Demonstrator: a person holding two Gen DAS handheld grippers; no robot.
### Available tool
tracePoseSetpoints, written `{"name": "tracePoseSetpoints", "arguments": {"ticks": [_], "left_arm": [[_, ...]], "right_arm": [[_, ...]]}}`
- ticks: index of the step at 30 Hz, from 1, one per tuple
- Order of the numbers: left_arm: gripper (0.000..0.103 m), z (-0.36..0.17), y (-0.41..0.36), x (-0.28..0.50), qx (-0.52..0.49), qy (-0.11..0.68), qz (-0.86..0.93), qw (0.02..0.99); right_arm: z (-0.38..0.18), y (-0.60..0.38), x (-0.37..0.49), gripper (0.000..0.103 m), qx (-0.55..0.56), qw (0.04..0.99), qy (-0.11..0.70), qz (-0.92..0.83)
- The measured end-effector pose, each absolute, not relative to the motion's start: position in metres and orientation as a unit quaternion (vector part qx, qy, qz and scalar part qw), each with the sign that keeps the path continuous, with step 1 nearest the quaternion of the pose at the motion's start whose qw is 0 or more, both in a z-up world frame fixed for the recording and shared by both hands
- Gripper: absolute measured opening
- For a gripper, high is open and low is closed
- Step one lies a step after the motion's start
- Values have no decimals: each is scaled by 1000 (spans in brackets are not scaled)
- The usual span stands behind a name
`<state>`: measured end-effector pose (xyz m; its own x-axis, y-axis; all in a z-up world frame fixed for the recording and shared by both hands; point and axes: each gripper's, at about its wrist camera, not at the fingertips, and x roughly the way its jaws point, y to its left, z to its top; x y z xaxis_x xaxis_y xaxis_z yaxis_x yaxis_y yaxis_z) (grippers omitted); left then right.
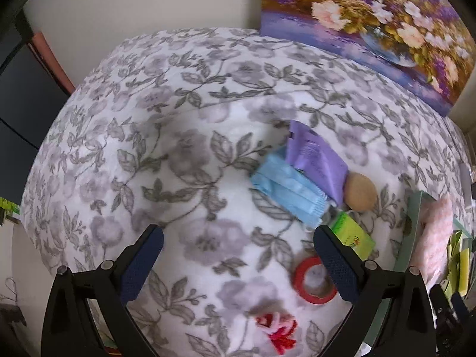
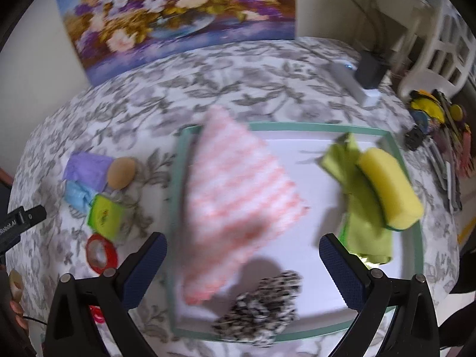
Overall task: Organize soft objects
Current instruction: 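Move both tools back toward the remaining pile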
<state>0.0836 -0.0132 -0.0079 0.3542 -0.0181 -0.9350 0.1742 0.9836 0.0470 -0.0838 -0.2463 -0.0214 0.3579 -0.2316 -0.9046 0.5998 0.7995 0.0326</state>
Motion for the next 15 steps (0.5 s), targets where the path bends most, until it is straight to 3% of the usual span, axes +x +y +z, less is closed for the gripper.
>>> {"name": "tracePoseSetpoints", "arguments": {"ticks": [15], "left_arm": [[101,-22,31,101,32,592,-45,804]], "right_arm": [[-25,-175,-34,103,128,812,531,-206]]}}
